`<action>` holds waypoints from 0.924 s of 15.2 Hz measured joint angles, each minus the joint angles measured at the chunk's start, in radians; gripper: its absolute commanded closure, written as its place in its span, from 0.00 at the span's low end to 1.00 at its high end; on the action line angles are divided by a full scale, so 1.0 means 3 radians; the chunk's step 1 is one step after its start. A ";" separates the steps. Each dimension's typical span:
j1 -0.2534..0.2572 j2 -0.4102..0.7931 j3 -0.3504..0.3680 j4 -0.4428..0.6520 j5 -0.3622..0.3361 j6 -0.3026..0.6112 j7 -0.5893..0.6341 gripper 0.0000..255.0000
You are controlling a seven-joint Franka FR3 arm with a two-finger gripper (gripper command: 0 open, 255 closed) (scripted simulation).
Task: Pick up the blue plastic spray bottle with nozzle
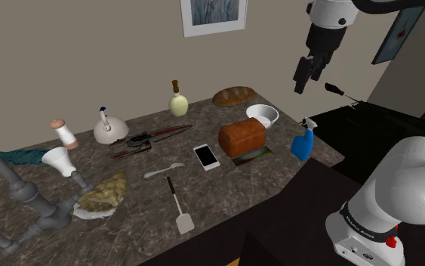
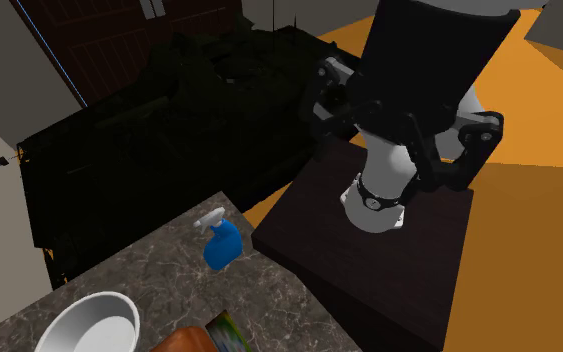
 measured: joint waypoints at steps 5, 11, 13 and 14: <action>-0.0072 -0.0026 -0.0171 -0.0249 -0.0113 0.0207 -0.0128 0.00; -0.0239 0.0068 -0.0519 -0.0617 -0.0350 0.0644 -0.0372 0.00; -0.0306 0.0130 -0.0655 -0.0733 -0.0443 0.0817 -0.0464 0.00; -0.0332 0.0189 -0.0718 -0.0781 -0.0483 0.0919 -0.0500 0.00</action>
